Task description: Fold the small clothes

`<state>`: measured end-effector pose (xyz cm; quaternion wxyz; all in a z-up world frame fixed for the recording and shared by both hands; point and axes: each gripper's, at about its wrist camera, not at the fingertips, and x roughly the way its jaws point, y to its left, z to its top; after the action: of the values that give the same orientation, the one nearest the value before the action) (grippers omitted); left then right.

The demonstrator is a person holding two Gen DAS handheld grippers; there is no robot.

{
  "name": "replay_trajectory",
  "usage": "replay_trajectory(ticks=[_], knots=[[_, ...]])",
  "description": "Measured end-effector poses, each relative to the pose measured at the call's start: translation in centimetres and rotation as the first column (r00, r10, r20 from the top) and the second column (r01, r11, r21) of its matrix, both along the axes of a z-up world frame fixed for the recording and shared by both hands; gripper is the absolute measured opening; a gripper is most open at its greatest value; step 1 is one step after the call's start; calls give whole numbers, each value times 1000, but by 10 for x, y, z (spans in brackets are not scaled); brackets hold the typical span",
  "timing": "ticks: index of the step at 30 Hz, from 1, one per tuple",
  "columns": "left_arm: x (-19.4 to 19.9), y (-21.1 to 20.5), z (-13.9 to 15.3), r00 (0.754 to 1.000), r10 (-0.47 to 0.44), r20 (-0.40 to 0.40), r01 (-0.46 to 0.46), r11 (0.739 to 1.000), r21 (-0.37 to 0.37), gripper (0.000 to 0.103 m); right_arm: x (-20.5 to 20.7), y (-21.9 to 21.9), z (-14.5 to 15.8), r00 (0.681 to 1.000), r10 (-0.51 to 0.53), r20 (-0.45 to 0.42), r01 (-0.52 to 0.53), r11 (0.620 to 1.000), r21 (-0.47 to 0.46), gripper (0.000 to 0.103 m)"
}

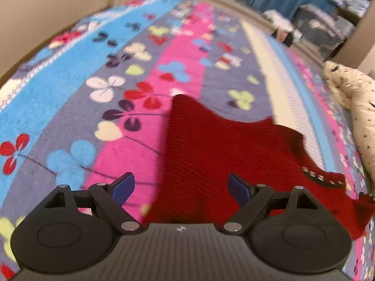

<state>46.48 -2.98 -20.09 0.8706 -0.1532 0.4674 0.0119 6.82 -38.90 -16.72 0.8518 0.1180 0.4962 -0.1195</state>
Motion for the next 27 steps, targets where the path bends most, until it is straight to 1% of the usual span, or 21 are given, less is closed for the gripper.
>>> replay_trajectory(ticks=[3, 4, 5, 6, 7, 8, 11, 12, 13, 14, 15, 16, 17, 18, 19, 20, 21, 23, 25, 26, 27], knots=[[28, 1, -11, 997, -48, -62, 47, 999, -18, 88, 3, 7, 2, 999, 31, -5, -32, 999, -13, 80], [34, -1, -18, 993, -84, -77, 82, 996, -19, 67, 3, 9, 3, 999, 35, -7, -35, 999, -22, 80], [33, -6, -21, 989, -117, -95, 118, 993, 1, 43, 4, 9, 3, 999, 36, -10, -36, 999, -33, 80], [35, -12, -26, 985, -125, -121, 135, 988, 72, 23, 5, 9, 4, 999, 33, -12, -33, 998, -44, 80], [33, -9, -28, 984, -135, -115, 147, 984, 102, 22, 7, 8, 6, 1000, 29, -10, -29, 998, -51, 80], [31, -4, -29, 984, -142, -103, 152, 984, 95, 22, 9, 7, 7, 1000, 24, -4, -25, 998, -58, 80], [26, 20, -35, 987, -123, -101, 130, 990, 62, 24, 22, -4, 14, 999, 4, 44, -1, 998, -62, 80], [24, 24, -35, 988, -118, -104, 123, 991, 51, 30, 30, -10, 16, 998, -9, 68, 12, 999, -52, 80], [23, 26, -34, 988, -112, -109, 118, 992, 49, 40, 37, -17, 16, 995, -24, 97, 28, 999, -38, 80], [17, 24, -30, 988, -108, -108, 115, 991, 61, 43, 46, -26, 16, 991, -42, 130, 46, 999, -25, 80], [16, 21, -27, 989, -104, -104, 113, 990, 84, 54, 55, -36, 16, 984, -67, 166, 70, 997, -13, 80], [13, 18, -23, 990, -102, -102, 113, 988, 104, 69, 63, -49, 15, 975, -93, 201, 96, 995, -3, 80], [11, 15, -20, 990, -101, -99, 112, 987, 114, 78, 73, -64, 14, 963, -125, 237, 126, 992, 11, 80], [4, 14, -15, 991, -94, -92, 105, 987, 123, 90, 85, -88, 11, 942, -189, 276, 187, 982, 34, 80], [-5, 14, -10, 993, -90, -73, 98, 987, 125, 90, 94, -111, 8, 920, -255, 296, 246, 967, 68, 81], [-13, 13, -6, 993, -101, -62, 108, 987, 122, 91, 102, -139, 3, 891, -337, 304, 317, 941, 115, 81], [-25, 13, 0, 991, -117, -64, 124, 985, 119, 91, 111, -175, -4, 840, -449, 304, 409, 893, 186, 81], [-49, 13, 11, 991, -121, -62, 127, 987, 102, 91, 127, -233, -21, 759, -582, 291, 493, 806, 328, 81], [-77, 14, 19, 989, -127, -71, 133, 988, 75, 92, 148, -292, -47, 693, -691, 203, 551, 690, 469, 81], [-92, 15, 22, 989, -119, -83, 124, 990, 66, 92, 155, -309, -59, 664, -730, 163, 579, 639, 507, 81], [-106, 15, 24, 989, -115, -94, 120, 991, 56, 92, 164, -330, -73, 619, -776, 120, 613, 573, 544, 81]])
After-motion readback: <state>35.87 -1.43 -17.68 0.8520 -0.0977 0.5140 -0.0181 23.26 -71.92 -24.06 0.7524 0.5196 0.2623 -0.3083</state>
